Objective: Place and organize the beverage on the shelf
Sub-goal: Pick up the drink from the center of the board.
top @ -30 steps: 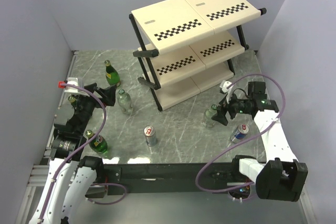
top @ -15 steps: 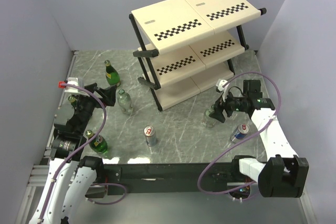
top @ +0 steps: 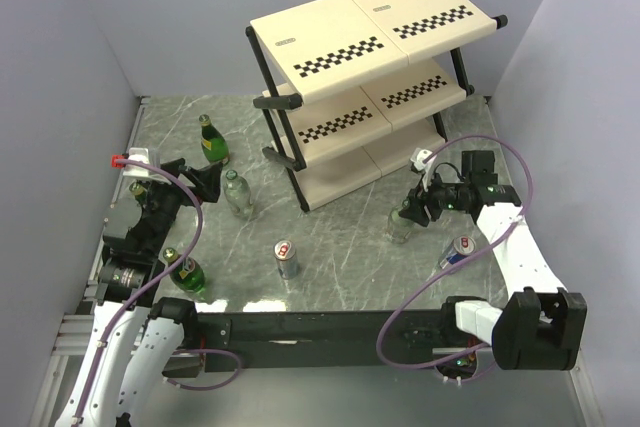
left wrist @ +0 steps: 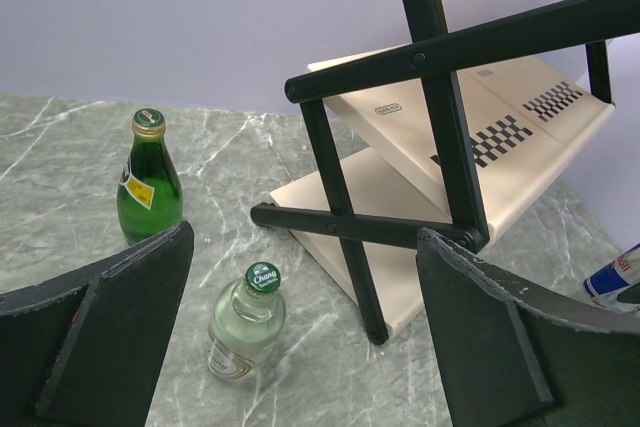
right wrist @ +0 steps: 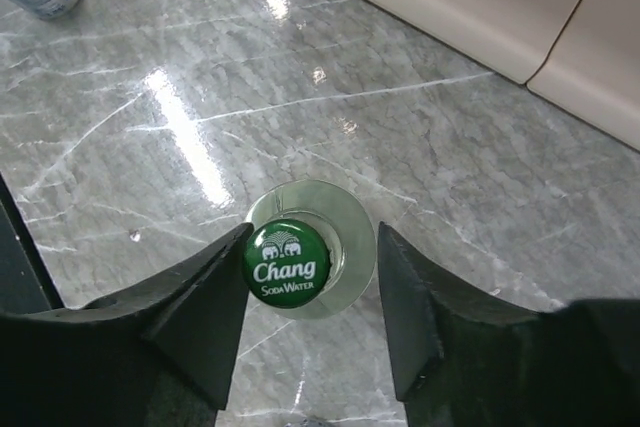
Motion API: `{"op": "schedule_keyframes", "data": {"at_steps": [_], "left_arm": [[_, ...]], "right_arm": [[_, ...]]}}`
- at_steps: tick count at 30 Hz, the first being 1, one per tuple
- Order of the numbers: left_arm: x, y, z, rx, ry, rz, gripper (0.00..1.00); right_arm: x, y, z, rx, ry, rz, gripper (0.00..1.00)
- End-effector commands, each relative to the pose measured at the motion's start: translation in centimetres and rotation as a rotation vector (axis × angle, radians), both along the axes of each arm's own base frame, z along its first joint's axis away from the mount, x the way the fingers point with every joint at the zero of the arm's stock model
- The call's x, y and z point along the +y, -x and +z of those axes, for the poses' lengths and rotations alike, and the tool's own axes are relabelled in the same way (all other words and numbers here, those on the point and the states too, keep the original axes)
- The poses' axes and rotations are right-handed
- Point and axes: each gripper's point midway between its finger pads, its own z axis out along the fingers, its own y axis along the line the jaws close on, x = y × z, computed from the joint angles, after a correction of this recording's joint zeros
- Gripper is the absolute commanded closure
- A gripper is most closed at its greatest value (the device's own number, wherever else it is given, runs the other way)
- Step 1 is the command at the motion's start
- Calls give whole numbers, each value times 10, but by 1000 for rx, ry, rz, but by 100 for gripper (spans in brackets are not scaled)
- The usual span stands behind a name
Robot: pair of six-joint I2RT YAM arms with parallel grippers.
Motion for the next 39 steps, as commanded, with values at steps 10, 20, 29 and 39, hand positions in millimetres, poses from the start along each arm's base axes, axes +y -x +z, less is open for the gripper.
{"op": "schedule_keyframes", "data": {"at_steps": [10,20,29,39], "left_arm": [[-10,4,18,-46,15,-60,1],[-25,10,16,-59,31,-149,1],[-34,9,13,-51,21,-199,0],[-41,13,12,-52,18,-243,0]], "right_arm": [[3,-5,7,-23,-9,8,98],[-4,-14,33,-109,6,-77,100],[-19,-35,55,-183,24,-220,100],[-33,-60,74,-236,18,-331,100]]}}
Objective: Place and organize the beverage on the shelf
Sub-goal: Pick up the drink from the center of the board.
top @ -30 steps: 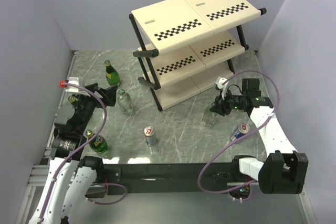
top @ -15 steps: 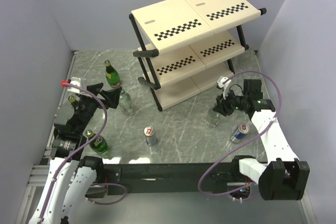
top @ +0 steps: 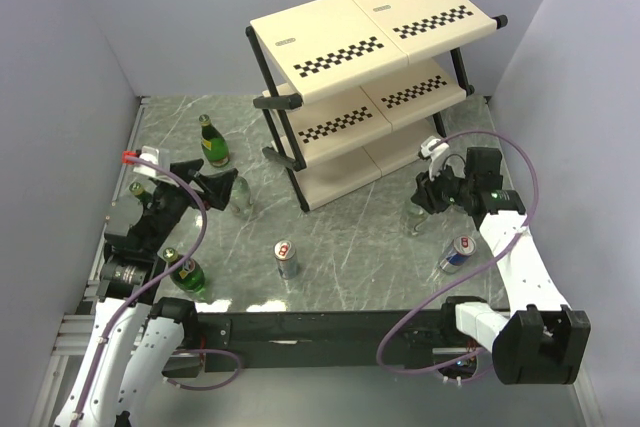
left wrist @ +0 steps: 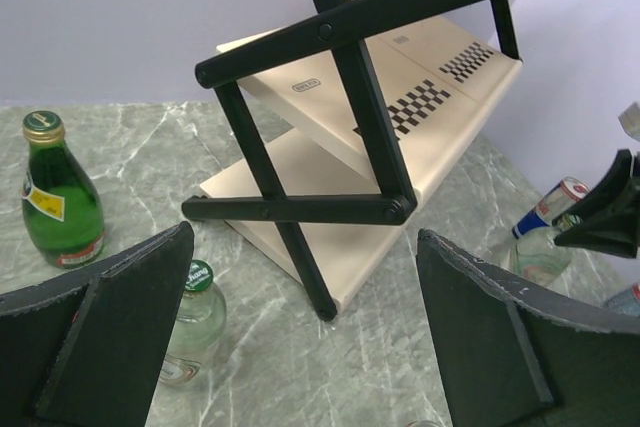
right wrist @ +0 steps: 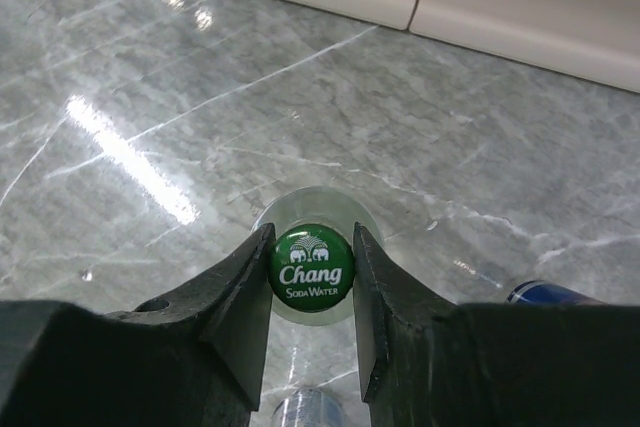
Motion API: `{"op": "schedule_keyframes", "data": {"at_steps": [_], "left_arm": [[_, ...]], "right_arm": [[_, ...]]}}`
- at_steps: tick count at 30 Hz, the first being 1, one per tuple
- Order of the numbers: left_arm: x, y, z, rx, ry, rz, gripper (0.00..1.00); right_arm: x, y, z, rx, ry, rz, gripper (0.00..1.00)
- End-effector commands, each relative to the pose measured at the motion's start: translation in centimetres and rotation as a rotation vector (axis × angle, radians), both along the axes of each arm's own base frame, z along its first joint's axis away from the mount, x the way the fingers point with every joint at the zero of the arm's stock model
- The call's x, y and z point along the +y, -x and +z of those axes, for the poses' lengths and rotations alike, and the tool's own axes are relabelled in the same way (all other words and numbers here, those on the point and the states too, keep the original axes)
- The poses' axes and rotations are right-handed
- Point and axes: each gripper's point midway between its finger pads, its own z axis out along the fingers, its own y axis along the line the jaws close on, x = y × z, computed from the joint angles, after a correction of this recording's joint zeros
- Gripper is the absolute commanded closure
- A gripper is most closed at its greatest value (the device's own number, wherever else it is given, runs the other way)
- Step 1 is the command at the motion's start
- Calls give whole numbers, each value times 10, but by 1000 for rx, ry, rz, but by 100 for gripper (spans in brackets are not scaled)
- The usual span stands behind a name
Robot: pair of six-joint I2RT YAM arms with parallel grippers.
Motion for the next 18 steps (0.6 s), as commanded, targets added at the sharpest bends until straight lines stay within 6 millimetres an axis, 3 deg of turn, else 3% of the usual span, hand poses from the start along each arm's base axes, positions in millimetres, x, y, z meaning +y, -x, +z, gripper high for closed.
{"op": "schedule_keyframes", "data": {"at_steps": [1,7,18], "left_arm": [[-10,5,10,-43,12,-60,0],[-25,15,16,-91,-6,-161,1],[-93,39,7,-11,23,-534,1]], "right_arm": [[-3,-41,66,-245,-24,-39,100],[-4,-53,80,-273,-50,-66,100],[4,-52,94,-257,-130,-88,100]]}}
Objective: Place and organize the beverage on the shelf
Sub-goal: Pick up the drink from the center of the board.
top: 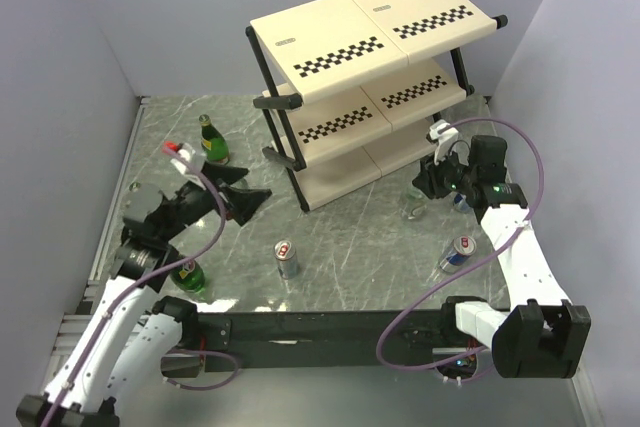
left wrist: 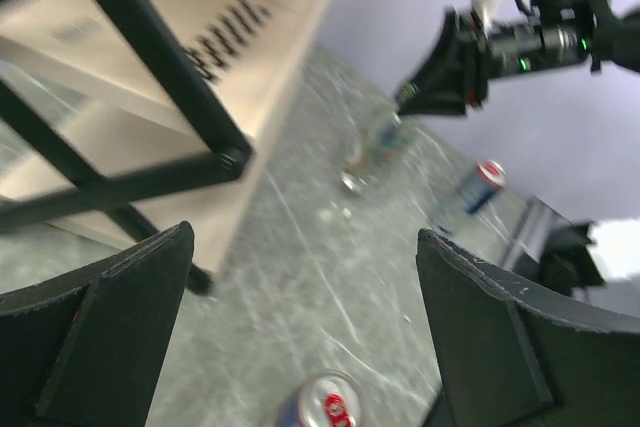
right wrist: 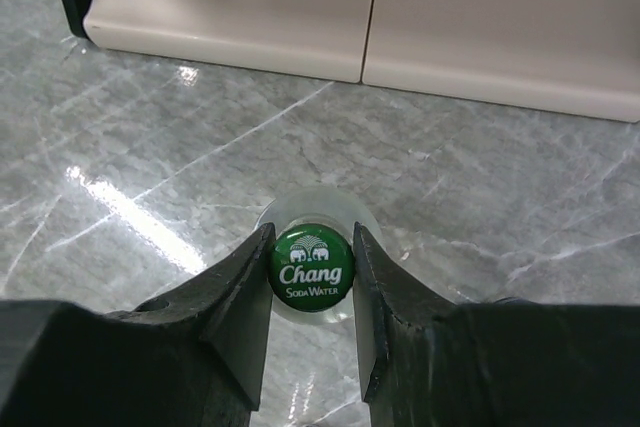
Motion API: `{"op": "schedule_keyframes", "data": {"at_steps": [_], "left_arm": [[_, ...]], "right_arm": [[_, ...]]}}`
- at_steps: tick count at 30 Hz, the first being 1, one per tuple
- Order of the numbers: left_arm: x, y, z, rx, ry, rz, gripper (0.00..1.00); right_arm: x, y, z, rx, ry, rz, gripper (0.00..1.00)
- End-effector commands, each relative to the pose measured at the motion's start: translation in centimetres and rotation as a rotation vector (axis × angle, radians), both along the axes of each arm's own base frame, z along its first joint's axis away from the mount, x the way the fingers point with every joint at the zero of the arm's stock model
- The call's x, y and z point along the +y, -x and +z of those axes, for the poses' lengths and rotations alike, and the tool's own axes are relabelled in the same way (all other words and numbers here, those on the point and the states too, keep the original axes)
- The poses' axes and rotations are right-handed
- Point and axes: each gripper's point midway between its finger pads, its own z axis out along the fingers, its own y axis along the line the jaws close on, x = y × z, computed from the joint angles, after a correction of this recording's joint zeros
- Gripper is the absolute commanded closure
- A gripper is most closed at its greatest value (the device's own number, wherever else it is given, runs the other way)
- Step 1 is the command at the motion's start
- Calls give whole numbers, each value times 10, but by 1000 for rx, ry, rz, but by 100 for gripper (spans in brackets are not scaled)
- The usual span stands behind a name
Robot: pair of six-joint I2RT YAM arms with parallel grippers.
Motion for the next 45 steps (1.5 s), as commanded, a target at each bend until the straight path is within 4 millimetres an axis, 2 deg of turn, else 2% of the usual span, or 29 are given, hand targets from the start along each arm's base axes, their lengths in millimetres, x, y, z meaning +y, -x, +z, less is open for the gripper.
{"op": "schedule_keyframes", "data": {"at_steps": [1,5,6,10,11,16,17,18,20,21,23,24,26,29,30,33,34,35,37,38,45], "left_arm": [[-26,16,15,-11,21,-145,0],[-48,23,14,4,4,-175,0],[-59,29,10,17,-2,-207,1],[-77,29,3,36,-14,-184,1],[-87,35,1,36,-17,-209,1],[-117,32,-15,44,-59,-198,2],[-125,33,-13,38,-60,-189,3],[-135,30,-22,49,-81,-192,2],[-150,33,-24,33,-101,-203,2],[-159,28,-33,39,-120,-190,2],[-173,30,-35,23,-135,-204,2],[-180,25,-45,33,-156,-196,2],[-196,26,-50,21,-170,-214,2],[-209,20,-48,-1,-162,-199,1],[-215,17,-57,7,-177,-201,1],[-231,13,-63,8,-173,-223,1],[-235,11,-59,5,-166,-222,1],[-242,11,-68,16,-183,-240,1],[-251,9,-64,7,-181,-255,1],[-255,7,-73,17,-197,-261,0],[-271,1,-85,4,-179,-273,0]], "right_arm": [[8,-21,67,-200,-61,16,100],[11,-17,67,-189,-89,8,100],[11,-17,66,-186,-93,-1,100],[13,-15,68,-186,-123,-23,100],[14,-15,69,-188,-127,-25,100],[16,-13,73,-188,-137,-47,100],[14,-13,72,-187,-134,-58,100],[14,-13,75,-194,-136,-63,100],[13,-10,75,-188,-136,-71,100],[21,-7,75,-189,-138,-48,100],[23,-4,76,-185,-141,-49,100],[24,-3,78,-191,-141,-51,100],[26,0,79,-185,-148,-54,100],[31,6,85,-177,-165,-54,100],[31,8,87,-176,-168,-59,100],[35,12,94,-158,-180,-80,100],[38,16,97,-146,-185,-69,100],[40,18,97,-139,-189,-64,100],[43,24,102,-134,-204,-58,100],[45,27,106,-135,-210,-46,100],[51,40,123,-146,-250,-32,100]]}}
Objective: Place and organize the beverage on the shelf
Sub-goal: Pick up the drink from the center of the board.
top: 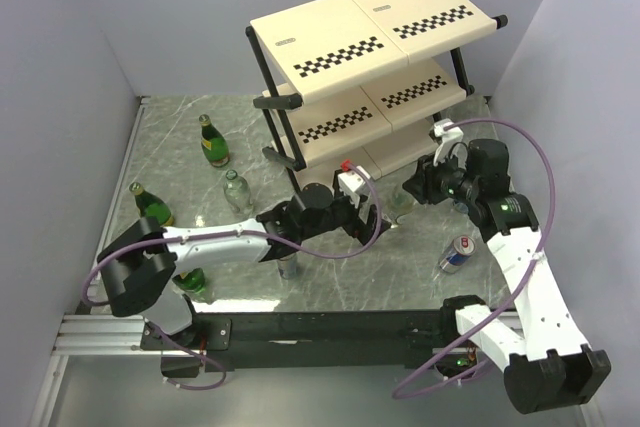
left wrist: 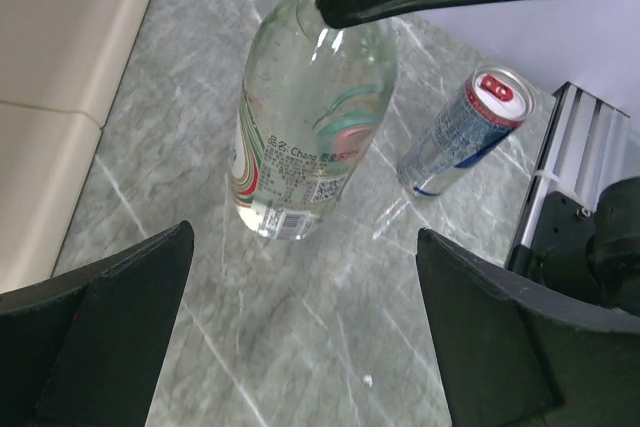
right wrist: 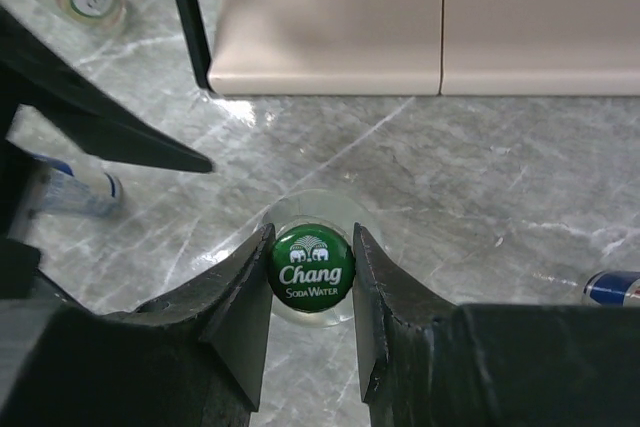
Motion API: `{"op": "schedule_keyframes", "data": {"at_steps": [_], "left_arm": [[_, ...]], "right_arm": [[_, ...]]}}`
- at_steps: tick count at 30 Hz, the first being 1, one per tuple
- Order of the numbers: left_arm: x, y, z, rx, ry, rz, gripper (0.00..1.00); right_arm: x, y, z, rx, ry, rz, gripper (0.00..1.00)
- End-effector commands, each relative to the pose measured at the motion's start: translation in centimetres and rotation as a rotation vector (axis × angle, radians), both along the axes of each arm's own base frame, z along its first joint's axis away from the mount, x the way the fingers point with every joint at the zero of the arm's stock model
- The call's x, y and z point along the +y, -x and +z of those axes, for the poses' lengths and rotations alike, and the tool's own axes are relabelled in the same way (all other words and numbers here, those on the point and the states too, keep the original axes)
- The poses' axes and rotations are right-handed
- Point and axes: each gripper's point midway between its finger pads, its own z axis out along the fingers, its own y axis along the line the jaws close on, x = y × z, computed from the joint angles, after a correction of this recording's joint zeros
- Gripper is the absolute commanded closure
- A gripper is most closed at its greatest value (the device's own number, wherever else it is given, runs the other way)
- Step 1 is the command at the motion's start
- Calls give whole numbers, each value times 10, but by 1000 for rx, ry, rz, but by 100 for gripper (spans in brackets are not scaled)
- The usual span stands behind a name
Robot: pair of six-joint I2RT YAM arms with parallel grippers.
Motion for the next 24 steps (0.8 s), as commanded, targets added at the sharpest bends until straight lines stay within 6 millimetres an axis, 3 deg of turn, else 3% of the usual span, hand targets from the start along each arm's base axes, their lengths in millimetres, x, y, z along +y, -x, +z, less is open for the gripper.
{"op": "schedule_keyframes", "data": {"at_steps": [1,7,10,24], "left_arm": [[-16,-2,34,-80,125,-26,1],[-26,-7,33,-151,178,-12,1],[-32,-5,45,-217,248,-16,0],[-45,-24,26,-291,205,64,1]], "right_arm": [[13,-3,73,-207,-87,34,100],[19,-1,77,-191,-112,46,100],[22,0,80,-174,-125,57,100],[26,6,95,-171,-154,69,100]]}}
